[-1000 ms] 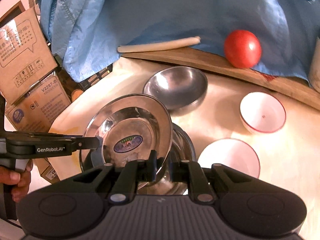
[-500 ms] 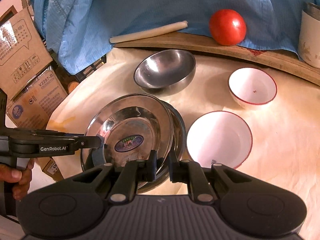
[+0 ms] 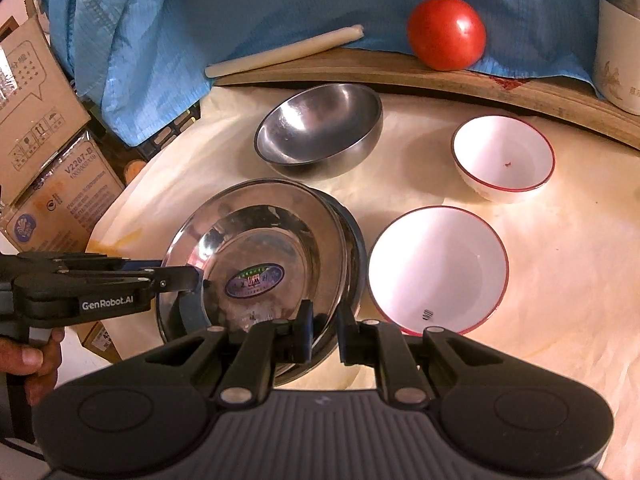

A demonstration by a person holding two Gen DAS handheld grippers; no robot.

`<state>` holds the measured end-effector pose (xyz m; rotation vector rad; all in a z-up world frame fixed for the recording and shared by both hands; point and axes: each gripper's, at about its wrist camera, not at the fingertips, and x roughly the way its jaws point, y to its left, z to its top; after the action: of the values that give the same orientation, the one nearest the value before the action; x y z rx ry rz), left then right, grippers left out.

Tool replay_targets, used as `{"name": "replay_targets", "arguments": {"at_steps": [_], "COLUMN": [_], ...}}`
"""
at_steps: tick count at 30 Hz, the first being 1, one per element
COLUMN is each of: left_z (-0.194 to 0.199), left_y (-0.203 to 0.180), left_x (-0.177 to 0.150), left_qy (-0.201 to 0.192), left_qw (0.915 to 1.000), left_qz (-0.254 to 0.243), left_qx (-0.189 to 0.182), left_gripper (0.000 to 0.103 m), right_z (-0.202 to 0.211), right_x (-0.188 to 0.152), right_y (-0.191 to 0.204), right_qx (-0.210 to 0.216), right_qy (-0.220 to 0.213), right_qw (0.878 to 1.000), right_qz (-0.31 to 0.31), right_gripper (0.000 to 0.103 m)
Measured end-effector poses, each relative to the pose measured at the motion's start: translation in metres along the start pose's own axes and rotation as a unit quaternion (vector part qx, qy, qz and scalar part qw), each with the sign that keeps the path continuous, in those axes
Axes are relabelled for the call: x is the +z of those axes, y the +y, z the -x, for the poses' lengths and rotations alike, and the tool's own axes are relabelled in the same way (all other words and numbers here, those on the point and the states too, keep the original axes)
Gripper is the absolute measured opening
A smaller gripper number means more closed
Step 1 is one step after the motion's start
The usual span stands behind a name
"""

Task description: Organize plates and bowls

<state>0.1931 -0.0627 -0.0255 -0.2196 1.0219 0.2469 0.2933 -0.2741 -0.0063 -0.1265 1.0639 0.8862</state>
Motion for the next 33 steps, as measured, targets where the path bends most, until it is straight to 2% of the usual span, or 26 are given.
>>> {"name": "replay_targets", "arguments": {"at_steps": [17, 33], "left_z": [-0.0052, -0.0083], "left_y": [-0.0076, -0.0057], "left_x": [0.0052, 0.007], "left_qy": [0.008, 0.014], "left_qw": [0.999, 0.9989], "left_qz": [-0.041, -0.045], "left_qx": [0.015, 0.01], "left_gripper": [0.029, 0.027], "right_z": [-0.0023, -0.0056], "right_x": [0.0018, 0.0032], "right_y": [0.0001, 0.0019], "right_qx": [-0.004, -0.009], "right_qy": [0.007, 0.007], "right_qw": [1.0, 1.0], "right_qz": [-0.009, -0.009], "right_gripper": [0.014, 0.014]}}
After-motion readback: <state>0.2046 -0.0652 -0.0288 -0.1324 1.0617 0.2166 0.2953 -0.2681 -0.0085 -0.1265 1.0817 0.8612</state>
